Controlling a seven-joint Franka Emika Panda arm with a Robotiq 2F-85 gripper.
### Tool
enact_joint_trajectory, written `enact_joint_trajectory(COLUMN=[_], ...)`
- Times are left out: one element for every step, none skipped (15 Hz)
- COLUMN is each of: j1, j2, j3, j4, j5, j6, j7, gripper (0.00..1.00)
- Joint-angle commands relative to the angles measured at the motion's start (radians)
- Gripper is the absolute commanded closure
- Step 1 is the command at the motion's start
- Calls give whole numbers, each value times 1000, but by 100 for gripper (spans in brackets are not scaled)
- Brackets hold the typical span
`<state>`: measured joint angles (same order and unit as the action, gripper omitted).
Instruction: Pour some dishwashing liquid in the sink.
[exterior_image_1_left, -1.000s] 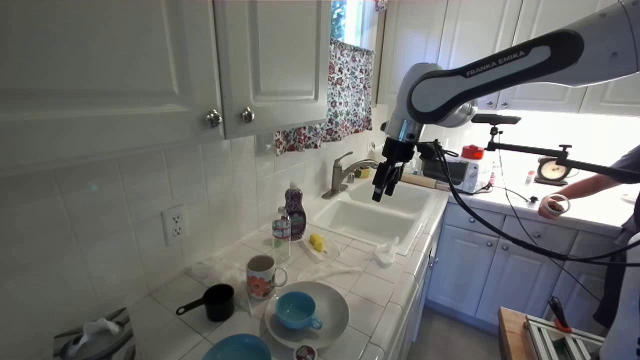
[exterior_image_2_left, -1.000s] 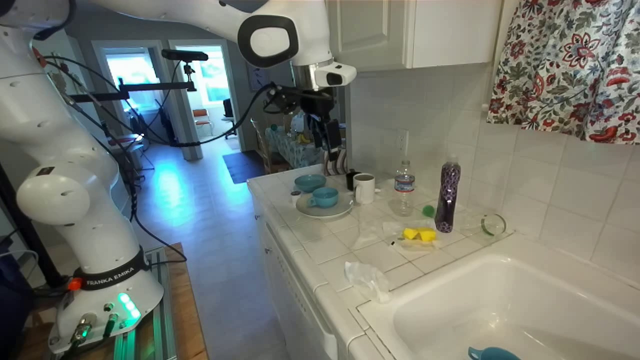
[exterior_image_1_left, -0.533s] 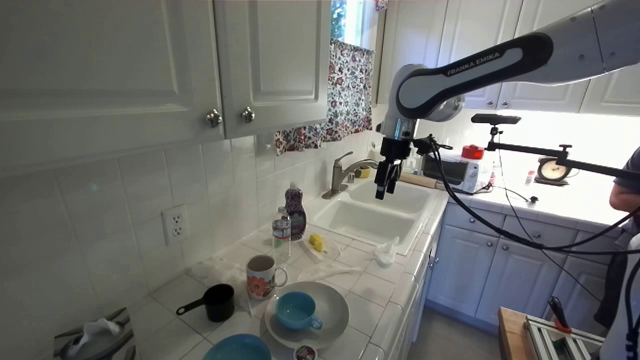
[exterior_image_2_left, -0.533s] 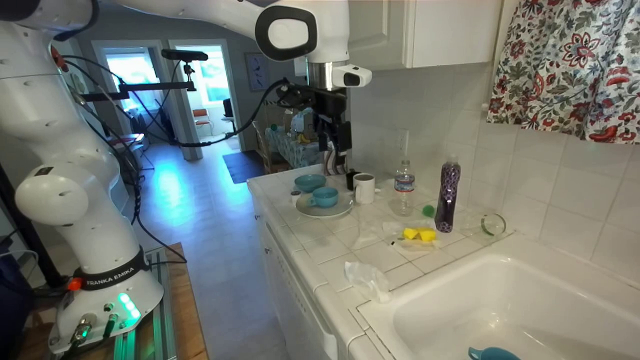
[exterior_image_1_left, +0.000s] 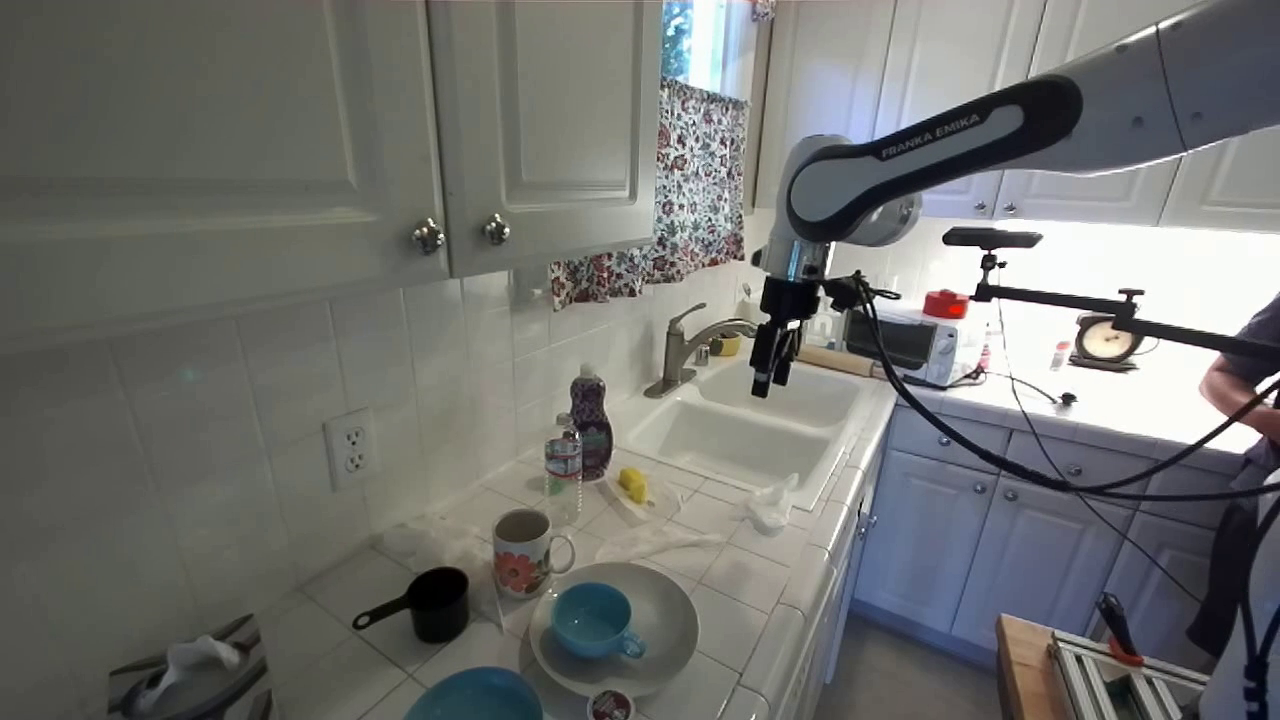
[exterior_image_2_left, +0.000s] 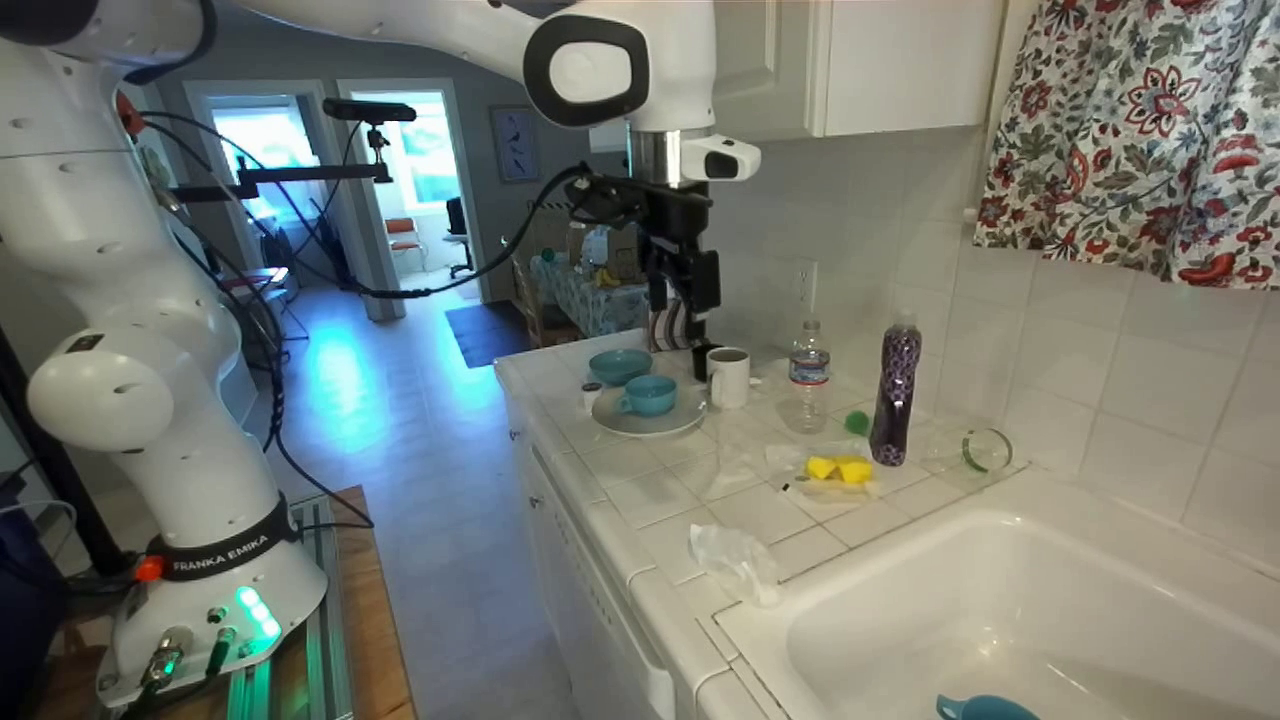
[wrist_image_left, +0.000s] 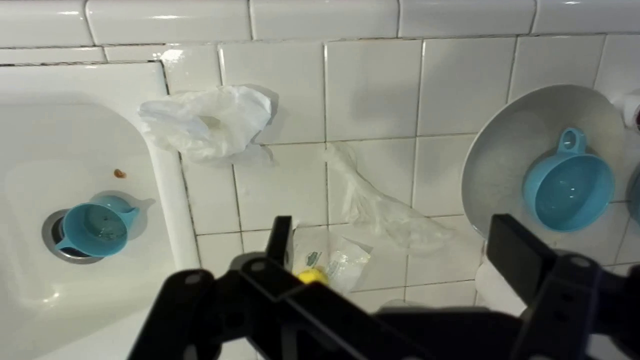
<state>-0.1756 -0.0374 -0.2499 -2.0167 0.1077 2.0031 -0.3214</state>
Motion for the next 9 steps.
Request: enact_joint_trajectory(j1=[-56, -77, -101, -127, -151, -172, -190, -206, -221], j2=[170, 213, 251, 289, 329, 361, 389, 419, 444], j3=[-30, -32, -28, -19, -8, 3, 13, 25, 32], j4=[173, 223, 264, 315, 361, 406, 446, 485, 529], j5=[51, 72, 89, 107, 120, 129, 133, 132, 117], j6=[-45, -55, -68, -91, -106, -124, -141, -154, -187], j7=[-170, -238, -298, -358, -412, -454, -489, -523, -552], gripper=[0, 0, 0, 0, 0, 0, 0, 0, 0])
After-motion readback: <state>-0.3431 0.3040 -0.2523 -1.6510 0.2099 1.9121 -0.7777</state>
